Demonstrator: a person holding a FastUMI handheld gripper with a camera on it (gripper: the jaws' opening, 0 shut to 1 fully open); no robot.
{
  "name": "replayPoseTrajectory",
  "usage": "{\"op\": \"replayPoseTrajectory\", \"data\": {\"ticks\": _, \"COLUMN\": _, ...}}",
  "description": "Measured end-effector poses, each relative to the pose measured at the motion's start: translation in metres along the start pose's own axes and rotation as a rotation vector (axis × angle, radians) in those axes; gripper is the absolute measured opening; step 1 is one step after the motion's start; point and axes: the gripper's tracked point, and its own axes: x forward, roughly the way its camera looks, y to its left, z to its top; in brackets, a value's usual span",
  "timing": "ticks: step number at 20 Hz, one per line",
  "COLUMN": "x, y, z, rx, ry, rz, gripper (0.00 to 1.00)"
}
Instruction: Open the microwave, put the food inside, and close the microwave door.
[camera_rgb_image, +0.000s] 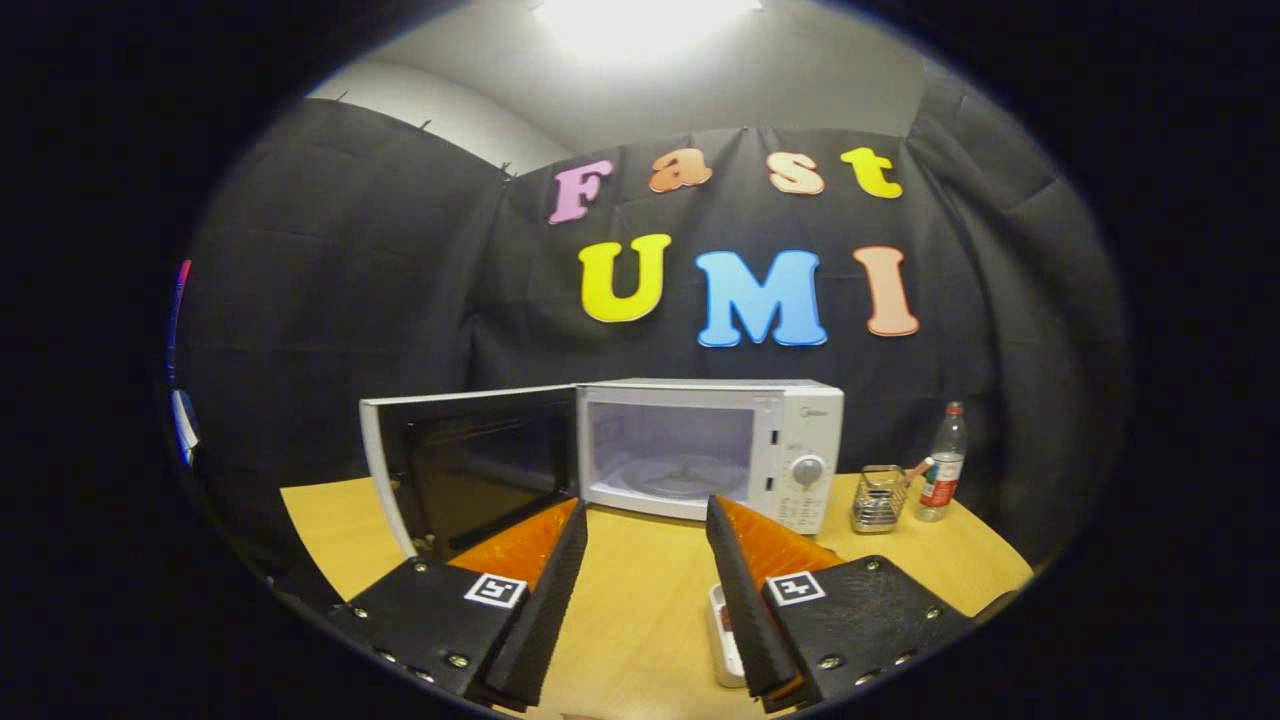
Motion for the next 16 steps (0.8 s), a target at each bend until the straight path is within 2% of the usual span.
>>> {"op": "replayPoseTrajectory", "data": {"ticks": 2, "x": 0.009, "y": -0.035, "z": -0.016, "rx": 0.021, "ry": 0.029, "rz": -0.068, "gripper": 0.82}}
{"op": "replayPoseTrajectory", "data": {"ticks": 5, "x": 0.025, "y": -0.078, "z": -0.047, "rx": 0.069, "ry": 0.090, "rz": -0.132, "gripper": 0.84}}
{"op": "replayPoseTrajectory", "data": {"ticks": 10, "x": 0.049, "y": -0.115, "z": -0.100, "rx": 0.277, "ry": 0.221, "rz": -0.163, "gripper": 0.89}}
{"op": "replayPoseTrajectory", "data": {"ticks": 11, "x": 0.054, "y": -0.117, "z": -0.108, "rx": 0.330, "ry": 0.248, "rz": -0.154, "gripper": 0.89}}
{"op": "replayPoseTrajectory", "data": {"ticks": 14, "x": 0.067, "y": -0.102, "z": -0.120, "rx": 0.504, "ry": 0.293, "rz": -0.053, "gripper": 0.86}}
{"op": "replayPoseTrajectory", "data": {"ticks": 16, "x": 0.074, "y": -0.092, "z": -0.126, "rx": 0.591, "ry": 0.319, "rz": -0.004, "gripper": 0.71}}
